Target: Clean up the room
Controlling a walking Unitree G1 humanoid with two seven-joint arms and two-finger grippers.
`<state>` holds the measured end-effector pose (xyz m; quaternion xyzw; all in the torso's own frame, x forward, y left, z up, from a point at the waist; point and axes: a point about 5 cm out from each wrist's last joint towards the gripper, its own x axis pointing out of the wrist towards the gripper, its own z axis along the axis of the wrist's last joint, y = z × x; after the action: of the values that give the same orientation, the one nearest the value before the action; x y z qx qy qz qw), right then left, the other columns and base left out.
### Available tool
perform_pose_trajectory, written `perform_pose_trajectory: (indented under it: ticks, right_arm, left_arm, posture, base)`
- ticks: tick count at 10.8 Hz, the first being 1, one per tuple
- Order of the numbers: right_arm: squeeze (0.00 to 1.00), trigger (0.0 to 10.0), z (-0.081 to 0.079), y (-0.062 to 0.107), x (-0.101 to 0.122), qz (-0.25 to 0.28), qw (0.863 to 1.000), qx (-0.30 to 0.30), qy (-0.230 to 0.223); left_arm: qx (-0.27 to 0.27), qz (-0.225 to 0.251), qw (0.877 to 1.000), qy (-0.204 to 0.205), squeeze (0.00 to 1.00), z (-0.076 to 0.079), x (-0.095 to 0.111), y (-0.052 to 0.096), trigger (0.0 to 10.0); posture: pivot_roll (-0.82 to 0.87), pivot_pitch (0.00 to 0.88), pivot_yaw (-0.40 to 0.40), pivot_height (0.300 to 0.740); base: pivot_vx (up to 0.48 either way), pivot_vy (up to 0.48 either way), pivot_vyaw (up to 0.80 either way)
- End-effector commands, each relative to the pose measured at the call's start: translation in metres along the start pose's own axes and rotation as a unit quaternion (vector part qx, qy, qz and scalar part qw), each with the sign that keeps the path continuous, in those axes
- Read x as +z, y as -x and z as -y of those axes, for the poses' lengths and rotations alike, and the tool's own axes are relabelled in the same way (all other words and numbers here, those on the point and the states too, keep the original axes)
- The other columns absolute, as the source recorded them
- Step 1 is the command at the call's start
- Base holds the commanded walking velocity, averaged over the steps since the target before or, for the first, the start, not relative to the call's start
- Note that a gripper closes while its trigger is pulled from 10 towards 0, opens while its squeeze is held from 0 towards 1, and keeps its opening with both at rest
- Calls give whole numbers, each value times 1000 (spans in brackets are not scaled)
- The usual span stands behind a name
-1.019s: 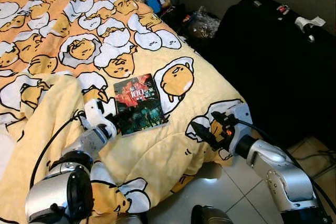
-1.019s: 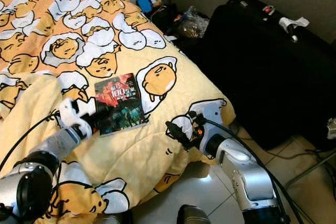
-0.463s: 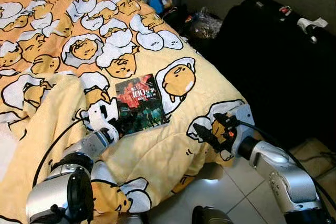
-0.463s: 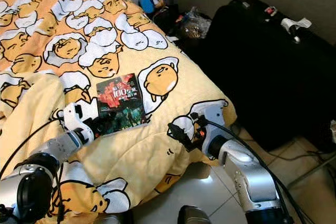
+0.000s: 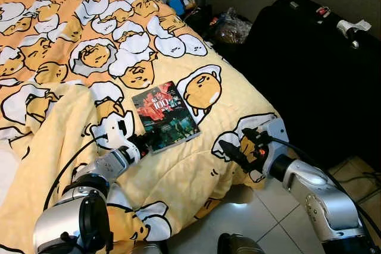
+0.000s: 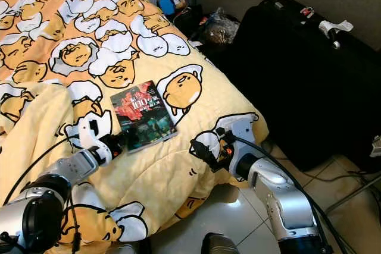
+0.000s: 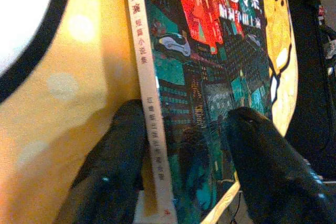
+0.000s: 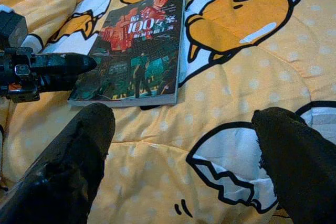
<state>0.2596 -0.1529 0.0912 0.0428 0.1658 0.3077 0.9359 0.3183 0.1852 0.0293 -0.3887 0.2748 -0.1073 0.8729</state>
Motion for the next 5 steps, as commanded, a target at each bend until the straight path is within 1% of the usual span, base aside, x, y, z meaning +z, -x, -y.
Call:
perform_pose_trajectory:
  ticks: [1, 2, 4, 5]
  right_arm:
    - [0, 10000, -5, 1, -3, -14, 1000, 26, -6]
    - [0, 10000, -9, 3, -3, -20, 998, 51, -5]
    - [0, 10000, -25, 9, -3, -42, 988, 148, -13]
    - [0, 10000, -27, 10, -3, -46, 985, 165, -12]
  left_arm:
    - [-8, -12, 1000, -1, 0, -1, -5, 1, 0]
    - [-9, -12, 1000, -1, 0, 0, -5, 0, 0]
    - [-10, -12, 1000, 1, 0, 1, -6, 0, 0]
    - [-11, -12, 1000, 2, 0, 1, -6, -1, 0]
  posture:
    - [-163, 113, 64, 740]
    - [-163, 112, 64, 740]
    - [-165, 110, 65, 740]
    - [-165, 110, 65, 740]
  base:
    - [0, 0, 0]
    - [0, 0, 0]
    - [0, 0, 0]
    - [0, 0, 0]
